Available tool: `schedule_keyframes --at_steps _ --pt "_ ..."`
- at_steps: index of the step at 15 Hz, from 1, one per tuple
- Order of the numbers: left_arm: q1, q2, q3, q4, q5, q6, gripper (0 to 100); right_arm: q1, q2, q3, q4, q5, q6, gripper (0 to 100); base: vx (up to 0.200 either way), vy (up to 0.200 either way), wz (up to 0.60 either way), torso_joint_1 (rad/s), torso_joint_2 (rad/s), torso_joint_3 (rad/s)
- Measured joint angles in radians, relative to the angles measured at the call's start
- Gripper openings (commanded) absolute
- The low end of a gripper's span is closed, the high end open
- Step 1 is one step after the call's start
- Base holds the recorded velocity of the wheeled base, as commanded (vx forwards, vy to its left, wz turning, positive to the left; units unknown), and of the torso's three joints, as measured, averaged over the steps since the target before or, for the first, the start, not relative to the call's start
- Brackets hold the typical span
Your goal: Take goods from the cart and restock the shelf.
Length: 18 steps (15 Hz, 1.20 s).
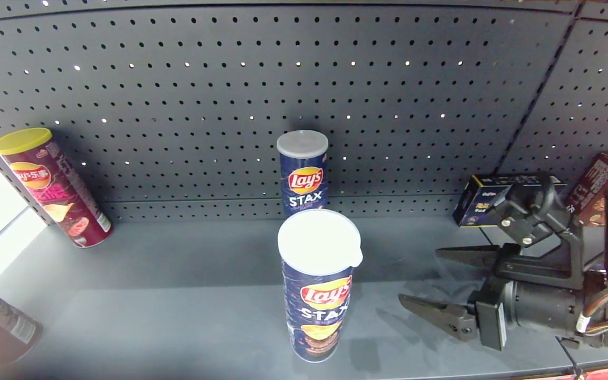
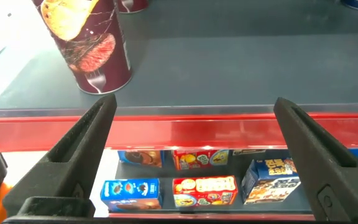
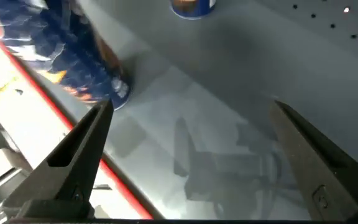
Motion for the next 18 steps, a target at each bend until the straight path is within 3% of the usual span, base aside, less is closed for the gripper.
schedule_keyframes --at_steps 5,18 --pt "0.0 0.001 0.0 0.0 -0.007 0.014 100 0.064 0.092 -0.044 -0.007 -0.012 0.0 100 0.0 0.0 0.0 0.0 0.0 0.0" --pt "0.0 0.001 0.0 0.0 -0.004 0.009 100 0.124 0.176 -0.073 -0.009 -0.012 0.0 100 0.0 0.0 0.0 0.0 0.0 0.0"
